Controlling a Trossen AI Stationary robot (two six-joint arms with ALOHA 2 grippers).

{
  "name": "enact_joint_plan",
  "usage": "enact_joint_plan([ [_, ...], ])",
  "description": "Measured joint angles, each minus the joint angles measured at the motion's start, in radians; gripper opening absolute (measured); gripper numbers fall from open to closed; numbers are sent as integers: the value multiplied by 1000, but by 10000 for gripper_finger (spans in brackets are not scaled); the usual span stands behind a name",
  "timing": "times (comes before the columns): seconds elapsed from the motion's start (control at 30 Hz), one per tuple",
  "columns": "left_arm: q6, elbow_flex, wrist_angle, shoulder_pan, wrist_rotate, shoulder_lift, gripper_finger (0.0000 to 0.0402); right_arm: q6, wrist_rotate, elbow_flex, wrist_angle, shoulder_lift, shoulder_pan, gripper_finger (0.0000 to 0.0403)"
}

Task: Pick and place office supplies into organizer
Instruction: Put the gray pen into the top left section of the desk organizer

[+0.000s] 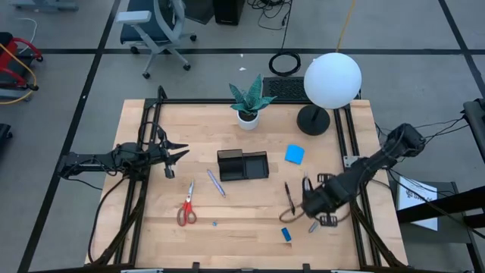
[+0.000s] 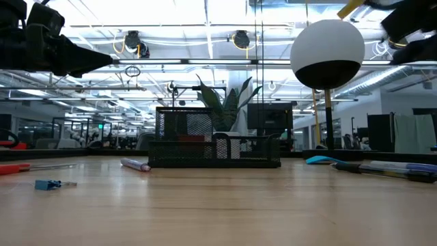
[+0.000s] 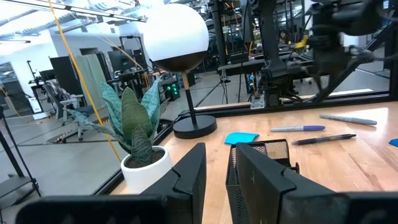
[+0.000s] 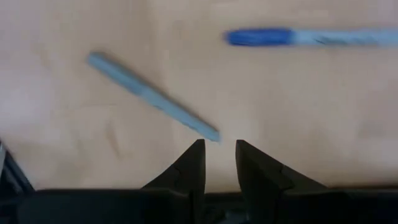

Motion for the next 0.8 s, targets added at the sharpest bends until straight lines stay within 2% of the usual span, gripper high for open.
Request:
enact_joint_plan([
  [0.27,0,0,0,0,0,0,97,-30,1,0,121,15,69,79],
  [0.47,0,0,0,0,0,0,97,-142,8,0,135,15,84,84],
  [0.8,0,0,0,0,0,0,97,-331,33,0,137,80,143,143],
])
